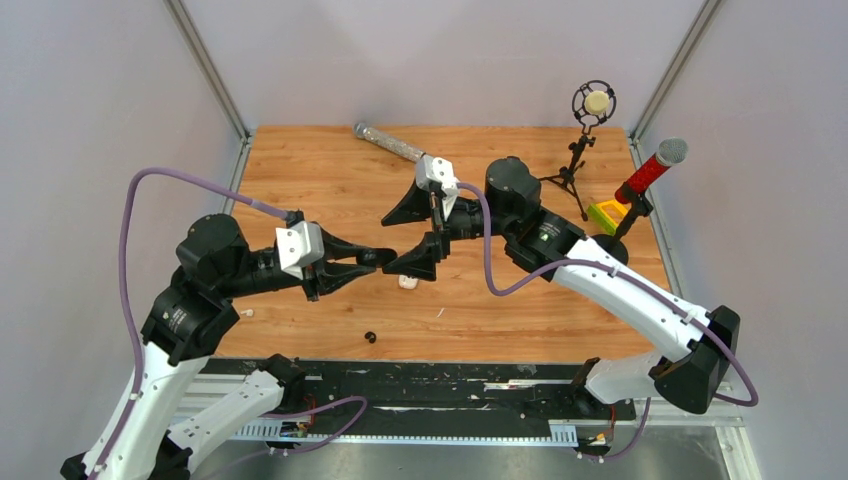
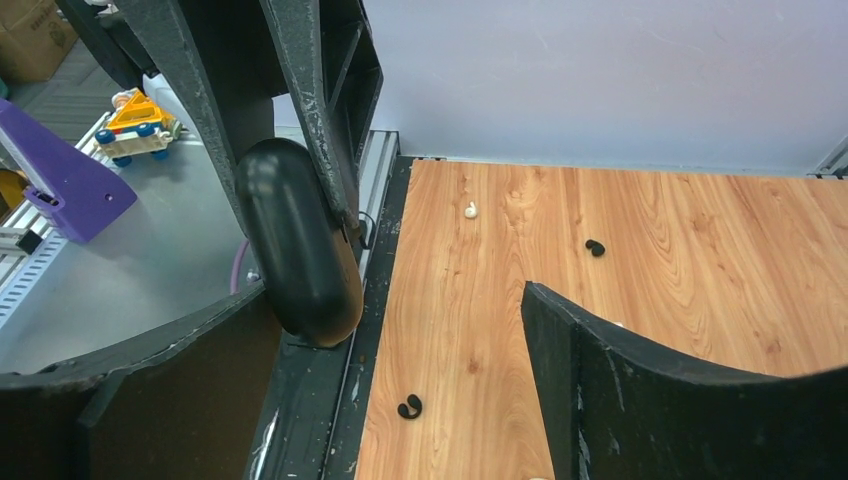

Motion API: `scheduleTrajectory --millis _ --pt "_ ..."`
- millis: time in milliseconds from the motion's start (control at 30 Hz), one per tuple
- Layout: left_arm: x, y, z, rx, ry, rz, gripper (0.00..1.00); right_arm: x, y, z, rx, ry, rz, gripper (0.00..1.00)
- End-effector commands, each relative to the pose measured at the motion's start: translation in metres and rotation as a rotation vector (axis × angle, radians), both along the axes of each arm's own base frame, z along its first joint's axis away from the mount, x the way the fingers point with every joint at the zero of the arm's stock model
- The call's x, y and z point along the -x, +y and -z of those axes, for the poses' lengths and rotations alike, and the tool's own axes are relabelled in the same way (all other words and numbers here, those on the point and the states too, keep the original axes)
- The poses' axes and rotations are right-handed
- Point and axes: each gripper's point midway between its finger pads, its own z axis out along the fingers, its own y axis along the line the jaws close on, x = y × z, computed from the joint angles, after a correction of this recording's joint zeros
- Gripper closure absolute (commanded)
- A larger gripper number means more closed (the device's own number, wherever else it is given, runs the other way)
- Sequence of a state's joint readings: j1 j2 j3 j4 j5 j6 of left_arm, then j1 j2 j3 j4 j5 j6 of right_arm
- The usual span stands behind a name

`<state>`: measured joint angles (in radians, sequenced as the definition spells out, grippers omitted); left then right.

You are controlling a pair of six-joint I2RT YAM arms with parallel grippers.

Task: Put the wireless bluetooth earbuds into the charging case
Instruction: Open the charging case.

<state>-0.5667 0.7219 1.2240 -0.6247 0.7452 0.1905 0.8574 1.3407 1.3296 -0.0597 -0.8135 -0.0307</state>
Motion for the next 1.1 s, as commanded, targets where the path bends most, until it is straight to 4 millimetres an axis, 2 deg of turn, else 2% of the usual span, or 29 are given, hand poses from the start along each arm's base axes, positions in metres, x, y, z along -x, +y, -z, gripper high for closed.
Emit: scheduleTrajectory --millis 0,200,400,567,833,1067 --pt "0.009 -0.002 0.001 -0.004 -0.016 0.056 1.00 -0.013 -0.005 -0.031 -0.066 -0.053 0.094 0.12" --pt "0.010 -0.002 0.004 -0.015 -0.017 0.067 1.00 -0.025 -0.012 -0.032 -0.067 -0.044 0.146 0.13" --pt "0.011 -0.001 0.007 -0.029 -0.016 0.072 1.00 -0.019 -0.015 -0.037 -0.077 -0.047 0.115 0.13" --pt "0.004 -0.001 0.010 -0.050 -0.012 0.045 1.00 -0.016 -0.016 -0.040 -0.081 -0.053 0.104 0.13" --pt "0.005 0.001 0.010 -0.060 -0.026 0.044 1.00 -0.017 -0.016 -0.042 -0.086 -0.056 0.112 0.13" --pt "0.008 0.001 0.006 -0.056 -0.032 0.055 1.00 -0.028 -0.017 -0.041 -0.083 -0.051 0.146 0.14"
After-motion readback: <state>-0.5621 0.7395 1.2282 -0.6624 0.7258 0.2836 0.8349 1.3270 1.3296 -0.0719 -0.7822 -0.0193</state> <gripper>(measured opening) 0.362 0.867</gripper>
